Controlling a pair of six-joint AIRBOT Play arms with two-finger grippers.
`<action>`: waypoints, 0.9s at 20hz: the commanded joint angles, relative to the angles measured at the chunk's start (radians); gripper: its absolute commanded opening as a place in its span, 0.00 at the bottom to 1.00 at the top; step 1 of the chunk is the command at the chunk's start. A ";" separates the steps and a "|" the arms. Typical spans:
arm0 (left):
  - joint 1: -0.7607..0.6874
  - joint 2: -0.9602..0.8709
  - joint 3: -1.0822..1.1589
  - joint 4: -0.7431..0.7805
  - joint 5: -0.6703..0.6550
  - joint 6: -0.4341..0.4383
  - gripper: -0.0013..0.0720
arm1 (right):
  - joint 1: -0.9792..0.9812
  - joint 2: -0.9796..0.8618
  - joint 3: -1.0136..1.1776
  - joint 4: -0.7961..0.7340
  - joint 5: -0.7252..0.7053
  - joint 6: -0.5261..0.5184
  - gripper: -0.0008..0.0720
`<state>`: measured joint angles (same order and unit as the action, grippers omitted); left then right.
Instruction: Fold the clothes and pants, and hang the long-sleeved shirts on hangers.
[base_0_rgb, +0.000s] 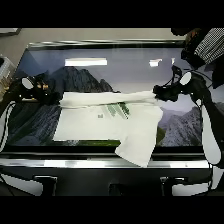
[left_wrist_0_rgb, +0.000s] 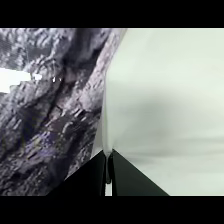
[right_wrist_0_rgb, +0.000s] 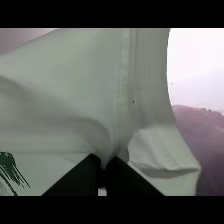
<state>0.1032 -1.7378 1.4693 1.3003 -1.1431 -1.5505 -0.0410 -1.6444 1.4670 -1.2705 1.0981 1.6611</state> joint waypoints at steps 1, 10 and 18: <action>-0.016 -0.037 0.001 -0.002 -0.092 -0.055 0.03 | 0.001 -0.024 0.000 -0.032 0.049 0.014 0.05; -0.017 -0.073 0.002 -0.007 -0.076 -0.100 0.08 | 0.001 -0.118 0.000 -0.047 0.053 0.015 0.11; 0.129 0.138 0.014 -0.003 -0.189 -0.017 0.58 | -0.194 0.145 -0.093 0.095 0.246 -0.220 0.61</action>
<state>0.1768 -1.6894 1.5017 1.2934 -1.2877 -1.6112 -0.1459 -1.6100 1.4429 -1.2770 1.2762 1.5513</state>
